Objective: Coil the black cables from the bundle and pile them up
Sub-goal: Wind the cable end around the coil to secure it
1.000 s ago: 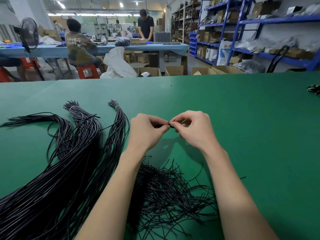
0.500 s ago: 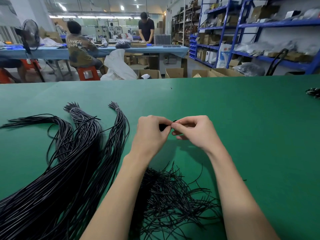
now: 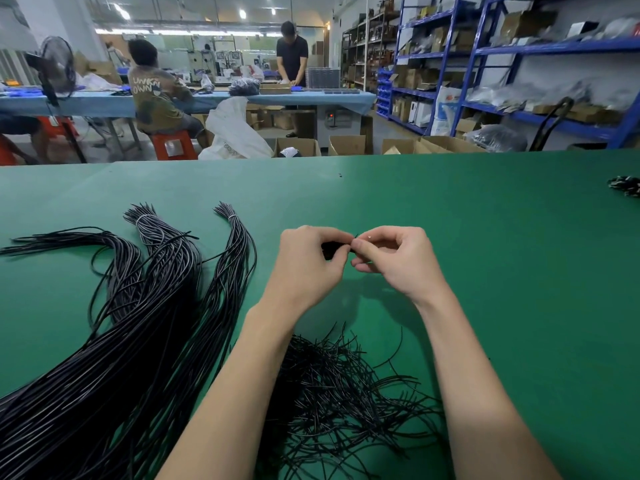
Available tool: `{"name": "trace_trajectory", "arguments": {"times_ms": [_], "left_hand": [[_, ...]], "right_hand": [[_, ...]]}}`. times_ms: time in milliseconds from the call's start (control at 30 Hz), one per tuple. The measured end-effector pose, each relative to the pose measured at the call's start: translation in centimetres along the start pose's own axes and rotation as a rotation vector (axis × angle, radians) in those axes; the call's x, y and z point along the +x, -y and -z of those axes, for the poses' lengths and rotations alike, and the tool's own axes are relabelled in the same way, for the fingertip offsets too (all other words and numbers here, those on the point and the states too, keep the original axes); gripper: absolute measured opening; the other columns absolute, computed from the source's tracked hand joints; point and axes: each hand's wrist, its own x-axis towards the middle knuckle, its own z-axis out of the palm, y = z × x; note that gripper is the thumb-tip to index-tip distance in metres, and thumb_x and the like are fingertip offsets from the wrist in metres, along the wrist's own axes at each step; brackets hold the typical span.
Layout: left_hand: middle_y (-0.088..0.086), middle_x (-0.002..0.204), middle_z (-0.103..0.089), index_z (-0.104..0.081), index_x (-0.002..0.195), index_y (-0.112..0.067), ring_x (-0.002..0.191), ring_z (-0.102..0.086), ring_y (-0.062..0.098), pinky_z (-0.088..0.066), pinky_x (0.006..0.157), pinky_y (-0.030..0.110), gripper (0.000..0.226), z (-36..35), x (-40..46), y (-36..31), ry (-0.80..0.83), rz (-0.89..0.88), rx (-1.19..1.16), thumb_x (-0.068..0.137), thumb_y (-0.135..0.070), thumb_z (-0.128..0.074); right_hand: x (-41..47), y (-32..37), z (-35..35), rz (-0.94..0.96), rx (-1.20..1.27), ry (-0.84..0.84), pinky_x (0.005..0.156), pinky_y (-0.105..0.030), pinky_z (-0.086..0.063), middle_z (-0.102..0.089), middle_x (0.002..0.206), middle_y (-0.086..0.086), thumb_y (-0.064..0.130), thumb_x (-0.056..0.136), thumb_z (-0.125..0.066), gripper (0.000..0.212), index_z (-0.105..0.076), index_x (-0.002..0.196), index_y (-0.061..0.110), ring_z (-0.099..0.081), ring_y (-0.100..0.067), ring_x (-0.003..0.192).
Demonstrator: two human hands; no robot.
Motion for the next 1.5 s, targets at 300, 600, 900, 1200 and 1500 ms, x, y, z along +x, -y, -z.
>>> {"name": "trace_trajectory", "arguments": {"times_ms": [300, 600, 900, 1200, 1500], "left_hand": [[0.005, 0.090, -0.074, -0.076, 0.099, -0.009, 0.070, -0.063, 0.011, -0.046, 0.060, 0.018, 0.022, 1.9, -0.2, 1.7, 0.369, 0.814, -0.944, 0.087, -0.028, -0.071], [0.003, 0.086, -0.073, -0.077, 0.094, -0.009, 0.078, -0.059, 0.013, -0.046, 0.071, 0.020, 0.030, 1.5, -0.1, 2.5, 0.202, 0.683, -0.999, 0.065, -0.019, -0.081], [-0.004, 0.089, -0.078, -0.079, 0.092, -0.021, 0.085, -0.073, 0.017, -0.058, 0.081, 0.030, 0.016, 1.2, -0.5, 2.1, 0.015, 0.094, -0.509, 0.084, -0.007, -0.079], [-0.001, 0.081, -0.073, -0.073, 0.097, -0.015, 0.070, -0.065, 0.011, -0.052, 0.080, 0.027, 0.009, 1.7, -0.2, 2.9, 0.103, 0.553, -0.890, 0.089, -0.012, -0.073], [0.003, 0.089, -0.076, -0.075, 0.106, -0.010, 0.077, -0.069, 0.012, -0.054, 0.077, 0.024, 0.020, 1.9, -0.1, 2.4, 0.187, 0.560, -0.855, 0.088, -0.018, -0.076]], "right_hand": [[-0.6, 0.3, -0.9, 0.306, -0.225, 0.030, 0.070, -0.030, -0.064, -0.075, 0.080, 0.002, 0.006, 0.088, -0.076, 0.013, -0.073, 0.083, 0.018, -0.075, -0.012, 0.075], [-0.4, 0.5, -1.2, 0.301, -0.312, -0.023, 0.060, -0.025, -0.053, -0.072, 0.072, 0.010, 0.016, 0.085, -0.081, 0.014, -0.073, 0.076, 0.023, -0.065, -0.015, 0.064], [0.2, 0.6, -1.4, -0.341, 0.419, 0.112, 0.047, -0.012, -0.041, -0.058, 0.066, -0.003, -0.001, 0.090, -0.064, 0.007, -0.071, 0.089, 0.001, -0.050, -0.007, 0.054], [-0.3, 0.8, -0.8, 0.051, 0.046, 0.124, 0.061, -0.023, -0.058, -0.074, 0.093, -0.006, 0.004, 0.090, -0.074, 0.015, -0.073, 0.102, 0.014, -0.069, -0.013, 0.066], [-0.3, 0.1, -0.4, 0.352, -0.283, 0.025, 0.062, -0.042, -0.061, -0.076, 0.085, 0.014, 0.018, 0.084, -0.082, 0.008, -0.081, 0.089, 0.024, -0.069, -0.014, 0.066]]}}
